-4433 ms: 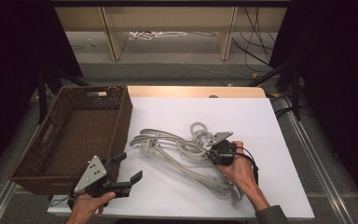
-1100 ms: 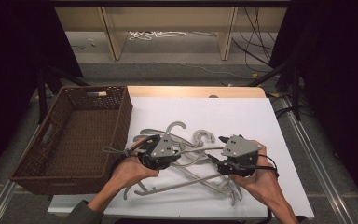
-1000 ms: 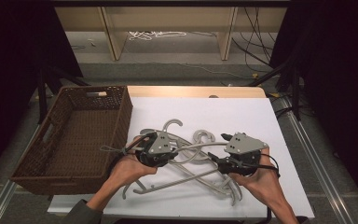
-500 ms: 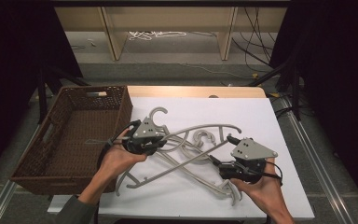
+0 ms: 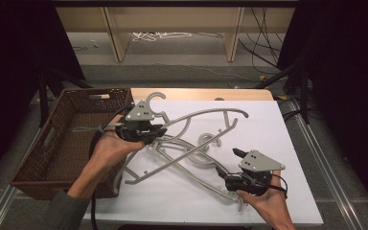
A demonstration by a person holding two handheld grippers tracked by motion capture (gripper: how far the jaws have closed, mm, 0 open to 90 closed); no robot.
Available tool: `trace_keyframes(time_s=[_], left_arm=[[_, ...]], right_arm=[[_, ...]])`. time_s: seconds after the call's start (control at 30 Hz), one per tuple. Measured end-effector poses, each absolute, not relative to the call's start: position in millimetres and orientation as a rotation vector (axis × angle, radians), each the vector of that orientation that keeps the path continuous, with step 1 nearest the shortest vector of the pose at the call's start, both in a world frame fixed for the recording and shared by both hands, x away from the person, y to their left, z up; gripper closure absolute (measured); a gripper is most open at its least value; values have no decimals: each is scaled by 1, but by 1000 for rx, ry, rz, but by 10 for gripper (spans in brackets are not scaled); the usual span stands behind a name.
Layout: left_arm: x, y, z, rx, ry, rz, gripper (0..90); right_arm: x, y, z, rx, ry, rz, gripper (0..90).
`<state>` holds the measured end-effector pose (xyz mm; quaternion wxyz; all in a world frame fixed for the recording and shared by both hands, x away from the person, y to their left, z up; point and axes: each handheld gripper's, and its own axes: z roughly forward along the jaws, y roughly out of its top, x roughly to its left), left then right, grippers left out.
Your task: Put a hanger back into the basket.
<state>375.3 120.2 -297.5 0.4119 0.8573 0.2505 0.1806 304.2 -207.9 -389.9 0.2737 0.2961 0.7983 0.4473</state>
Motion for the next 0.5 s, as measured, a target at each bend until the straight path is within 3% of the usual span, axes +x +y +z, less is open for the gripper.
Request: trace_keyframes(time_s=[0.2, 0.5], left_arm=[[374, 134, -273, 2131, 613, 485, 820], [382, 181, -264, 2119, 720, 565, 820]], right_arm=[[306, -210, -398, 823, 2158, 1215, 241], [309, -213, -405, 845, 2159, 1219, 238]])
